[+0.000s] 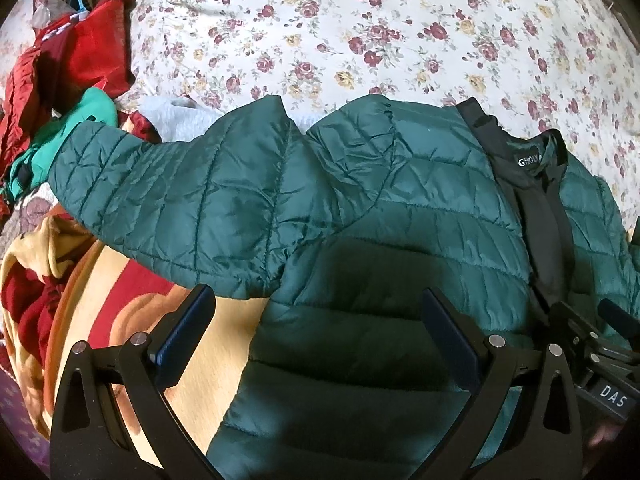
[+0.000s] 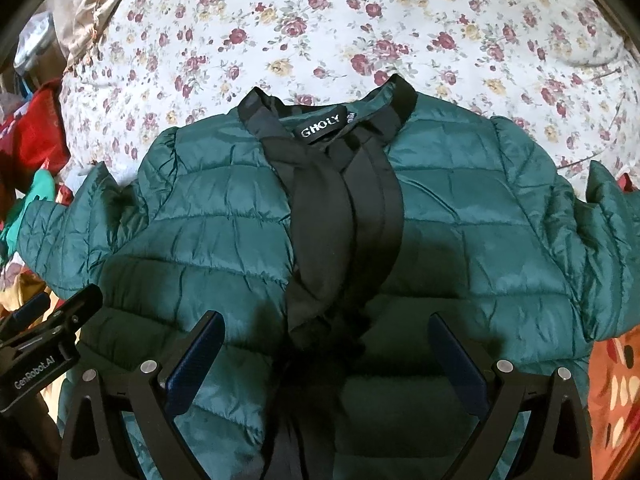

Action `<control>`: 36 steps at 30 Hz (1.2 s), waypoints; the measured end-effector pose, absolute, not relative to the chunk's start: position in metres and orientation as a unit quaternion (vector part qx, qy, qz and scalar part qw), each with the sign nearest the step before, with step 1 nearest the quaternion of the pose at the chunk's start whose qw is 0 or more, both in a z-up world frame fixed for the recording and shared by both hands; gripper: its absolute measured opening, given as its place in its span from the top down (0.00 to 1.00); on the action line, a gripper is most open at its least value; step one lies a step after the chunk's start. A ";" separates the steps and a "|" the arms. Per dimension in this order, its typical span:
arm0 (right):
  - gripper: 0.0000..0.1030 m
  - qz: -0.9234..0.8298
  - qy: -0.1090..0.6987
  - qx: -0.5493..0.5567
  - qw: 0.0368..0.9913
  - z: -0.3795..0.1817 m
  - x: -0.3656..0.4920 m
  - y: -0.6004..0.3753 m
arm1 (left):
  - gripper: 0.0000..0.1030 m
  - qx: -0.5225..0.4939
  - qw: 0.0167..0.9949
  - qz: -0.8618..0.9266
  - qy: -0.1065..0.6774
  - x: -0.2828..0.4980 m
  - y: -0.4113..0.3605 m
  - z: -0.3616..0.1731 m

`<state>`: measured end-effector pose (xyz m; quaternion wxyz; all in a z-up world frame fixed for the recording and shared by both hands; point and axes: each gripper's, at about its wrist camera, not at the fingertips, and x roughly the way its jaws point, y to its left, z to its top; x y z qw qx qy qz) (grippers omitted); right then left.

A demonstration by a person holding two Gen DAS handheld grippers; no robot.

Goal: Fold large clothes
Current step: 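Grasp the jacket sleeve with the left gripper and lift it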

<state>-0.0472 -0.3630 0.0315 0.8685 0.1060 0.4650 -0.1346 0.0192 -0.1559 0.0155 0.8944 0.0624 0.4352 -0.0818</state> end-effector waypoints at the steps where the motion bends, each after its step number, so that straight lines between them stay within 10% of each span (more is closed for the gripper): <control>1: 0.02 -0.133 0.467 0.107 0.868 0.030 -0.046 -0.363 | 0.01 0.063 0.894 -0.081 0.435 0.020 -0.155 0.015; 36: 0.03 -0.089 0.487 0.081 0.865 0.017 -0.030 -0.331 | 0.01 -0.011 0.895 0.146 0.422 0.144 0.062 0.039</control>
